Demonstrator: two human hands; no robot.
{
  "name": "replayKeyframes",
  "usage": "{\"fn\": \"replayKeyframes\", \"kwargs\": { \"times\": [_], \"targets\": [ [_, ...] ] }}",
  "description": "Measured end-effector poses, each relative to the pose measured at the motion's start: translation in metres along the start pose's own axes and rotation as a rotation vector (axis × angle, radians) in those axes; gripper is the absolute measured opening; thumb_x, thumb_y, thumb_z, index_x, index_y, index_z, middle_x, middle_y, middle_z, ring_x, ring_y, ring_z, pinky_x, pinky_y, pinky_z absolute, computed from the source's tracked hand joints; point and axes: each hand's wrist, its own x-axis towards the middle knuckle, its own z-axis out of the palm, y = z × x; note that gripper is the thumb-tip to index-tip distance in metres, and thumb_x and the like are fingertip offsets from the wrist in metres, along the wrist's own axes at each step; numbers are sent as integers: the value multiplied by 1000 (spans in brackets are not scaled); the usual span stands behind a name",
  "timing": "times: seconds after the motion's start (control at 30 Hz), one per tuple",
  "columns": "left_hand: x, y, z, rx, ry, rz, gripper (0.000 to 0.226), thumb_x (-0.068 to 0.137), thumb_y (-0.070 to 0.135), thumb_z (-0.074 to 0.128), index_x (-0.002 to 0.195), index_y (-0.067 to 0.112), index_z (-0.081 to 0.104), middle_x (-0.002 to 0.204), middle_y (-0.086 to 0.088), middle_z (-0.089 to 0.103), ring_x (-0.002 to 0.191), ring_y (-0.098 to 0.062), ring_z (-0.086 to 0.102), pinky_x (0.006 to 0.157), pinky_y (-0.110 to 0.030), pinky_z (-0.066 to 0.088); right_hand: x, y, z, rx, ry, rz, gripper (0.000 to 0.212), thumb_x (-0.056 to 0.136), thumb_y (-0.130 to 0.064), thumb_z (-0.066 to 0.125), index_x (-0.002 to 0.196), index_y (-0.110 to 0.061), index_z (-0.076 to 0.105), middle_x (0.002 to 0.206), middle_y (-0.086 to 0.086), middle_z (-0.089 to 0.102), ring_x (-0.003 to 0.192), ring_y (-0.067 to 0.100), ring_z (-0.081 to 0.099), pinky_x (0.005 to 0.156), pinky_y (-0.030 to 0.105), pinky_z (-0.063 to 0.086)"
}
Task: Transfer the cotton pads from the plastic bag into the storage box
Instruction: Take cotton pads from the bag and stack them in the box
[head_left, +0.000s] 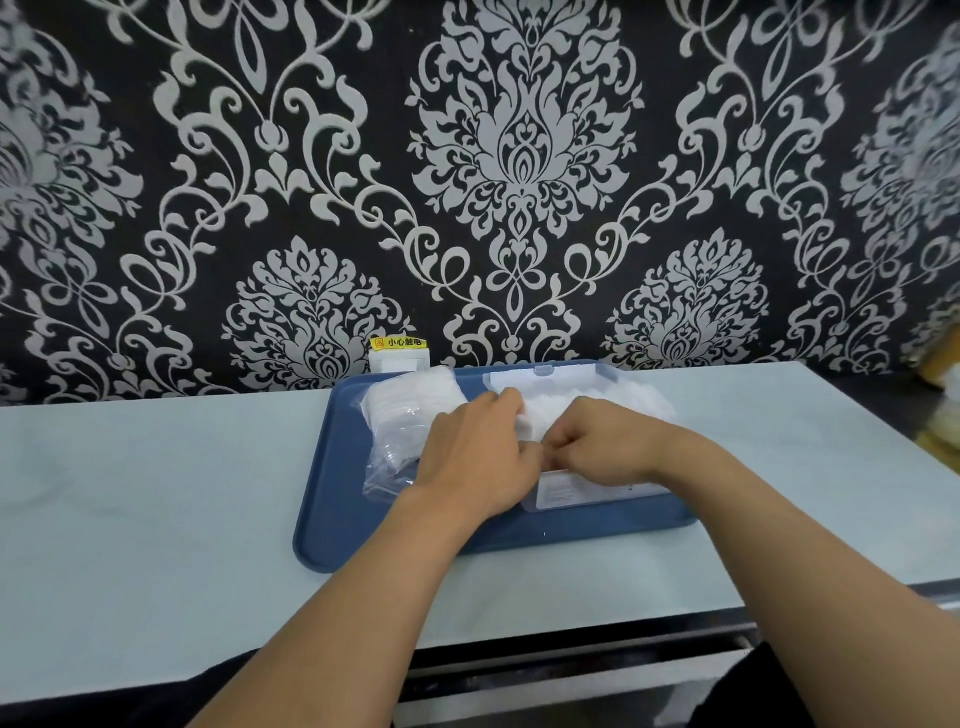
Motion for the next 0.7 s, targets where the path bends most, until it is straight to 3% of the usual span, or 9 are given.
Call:
{"fn": "replayKeyframes", "kwargs": {
  "times": [0.1, 0.2, 0.27, 0.37, 0.43, 0.53, 0.7],
  "targets": [
    [2, -2, 0, -13, -5, -20, 27, 93, 35, 53, 112, 16, 59, 113, -3, 62, 101, -27, 60, 81, -37, 44, 8, -2, 7, -36, 20, -60, 39, 88, -6, 54, 61, -33, 59, 57, -18, 57, 65, 3, 52, 58, 13, 36],
    [2, -3, -2, -30, -9, -25, 36, 95, 34, 52, 127, 17, 48, 113, -6, 65, 101, -33, 61, 79, -38, 45, 10, -6, 10, -59, -13, -121, 37, 85, -2, 49, 67, -32, 60, 75, -8, 63, 80, 15, 57, 71, 26, 43],
    [1, -1, -2, -19, -1, -30, 40, 96, 34, 51, 131, 17, 39, 106, -8, 68, 97, -36, 62, 76, -39, 45, 7, -8, 5, -39, 54, -150, 32, 83, -1, 52, 71, -24, 70, 76, -3, 69, 77, 18, 61, 73, 30, 50],
    [0, 2, -3, -34, 35, -65, 30, 95, 36, 53, 115, 17, 40, 96, -6, 67, 89, -34, 63, 73, -41, 48, 5, -10, -4, 100, 200, -153, 33, 77, 1, 51, 71, -17, 78, 69, 0, 75, 69, 20, 69, 66, 31, 58],
    [0, 3, -5, -8, 24, -58, 22, 95, 36, 52, 103, 18, 44, 96, -6, 66, 87, -33, 61, 68, -38, 42, 6, -9, -5, 96, 169, -125, 33, 78, -1, 51, 68, -16, 78, 66, 0, 74, 69, 19, 69, 66, 30, 57],
    [0, 3, -3, 29, 3, -31, 17, 94, 33, 49, 102, 18, 52, 101, -6, 66, 88, -32, 59, 69, -37, 41, 11, -3, 2, 13, 81, -63, 32, 83, -7, 57, 56, -19, 68, 57, -5, 65, 60, 14, 55, 56, 27, 47],
    [6, -3, 0, 113, -34, -57, 23, 100, 35, 42, 94, 16, 53, 112, -7, 64, 100, -31, 59, 72, -34, 34, 16, -7, 11, 13, 81, -153, 26, 84, -4, 55, 67, -20, 67, 65, -7, 62, 66, 8, 52, 64, 24, 43]
  ]
}}
